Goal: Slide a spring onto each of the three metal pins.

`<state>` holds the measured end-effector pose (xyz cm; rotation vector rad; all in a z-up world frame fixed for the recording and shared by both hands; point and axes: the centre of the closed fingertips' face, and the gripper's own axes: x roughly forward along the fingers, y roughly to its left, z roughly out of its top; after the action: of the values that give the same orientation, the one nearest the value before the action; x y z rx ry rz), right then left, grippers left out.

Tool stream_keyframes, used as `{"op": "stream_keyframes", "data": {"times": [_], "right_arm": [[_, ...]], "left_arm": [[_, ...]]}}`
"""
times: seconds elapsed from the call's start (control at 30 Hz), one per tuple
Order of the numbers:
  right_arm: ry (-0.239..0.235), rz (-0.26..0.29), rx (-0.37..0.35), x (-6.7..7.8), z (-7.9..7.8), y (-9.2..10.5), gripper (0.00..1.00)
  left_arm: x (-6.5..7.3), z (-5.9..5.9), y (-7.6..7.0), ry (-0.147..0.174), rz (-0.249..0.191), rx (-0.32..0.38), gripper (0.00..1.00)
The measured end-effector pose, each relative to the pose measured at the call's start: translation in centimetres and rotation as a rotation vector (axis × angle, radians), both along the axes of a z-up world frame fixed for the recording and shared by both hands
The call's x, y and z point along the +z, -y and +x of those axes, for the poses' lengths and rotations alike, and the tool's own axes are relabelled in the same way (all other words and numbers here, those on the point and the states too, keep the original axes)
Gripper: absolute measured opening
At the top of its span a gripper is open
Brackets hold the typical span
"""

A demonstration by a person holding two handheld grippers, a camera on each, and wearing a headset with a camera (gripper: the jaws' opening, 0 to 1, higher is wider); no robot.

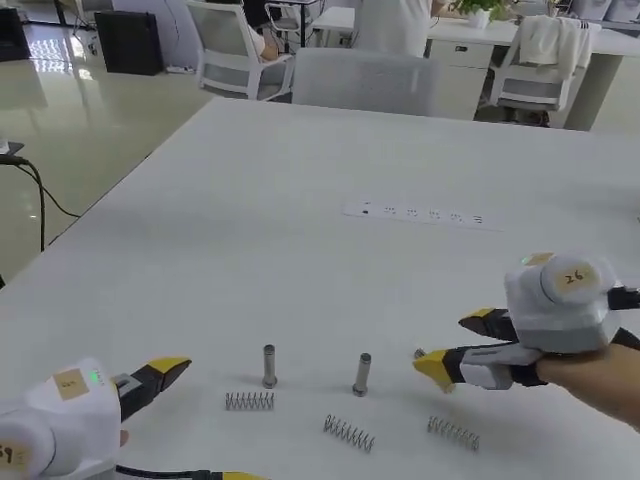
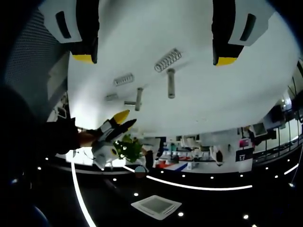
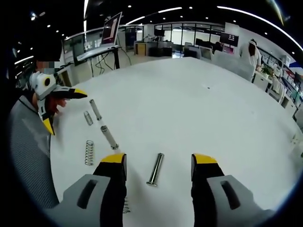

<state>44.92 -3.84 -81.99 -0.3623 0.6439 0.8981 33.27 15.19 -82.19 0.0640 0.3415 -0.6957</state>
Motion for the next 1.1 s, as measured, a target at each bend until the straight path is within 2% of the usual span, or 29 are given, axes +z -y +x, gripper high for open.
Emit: {"op": "stream_keyframes", "data": {"times": [0.17,0.27,0.4,0.53,0.9,1.1], "right_arm": [[-0.016,-0.019,-0.008,-0.4,0.3,-0.3,0.46],[-0.019,-0.067,-0.008,-1.0,0.4,-0.4,0.39],[-0.046,-0.108,-0.011,-1.9,0.5,-0.6,0.34],[-0.063,-0.129,-0.011,-2.4,0.4,-0.9,0.24],[-0.106,-0.177,-0.042,-3.4,1.1,-1.1,0.13],[-0.135,-0.188,-0.058,-3.8,1.2,-1.3,0.12]], "left_arm": [[0.0,0.0,0.0,-0.001,0.000,-0.001,0.98],[0.0,0.0,0.0,-0.001,-0.001,0.000,0.98],[-0.1,-0.1,0.0,-0.002,-0.002,0.002,0.98],[-0.1,-0.1,-0.1,-0.004,-0.005,0.005,0.98],[-0.2,-0.1,0.0,-0.006,-0.005,0.000,0.98],[0.0,-0.1,-0.2,-0.005,-0.004,0.001,0.98]]}}
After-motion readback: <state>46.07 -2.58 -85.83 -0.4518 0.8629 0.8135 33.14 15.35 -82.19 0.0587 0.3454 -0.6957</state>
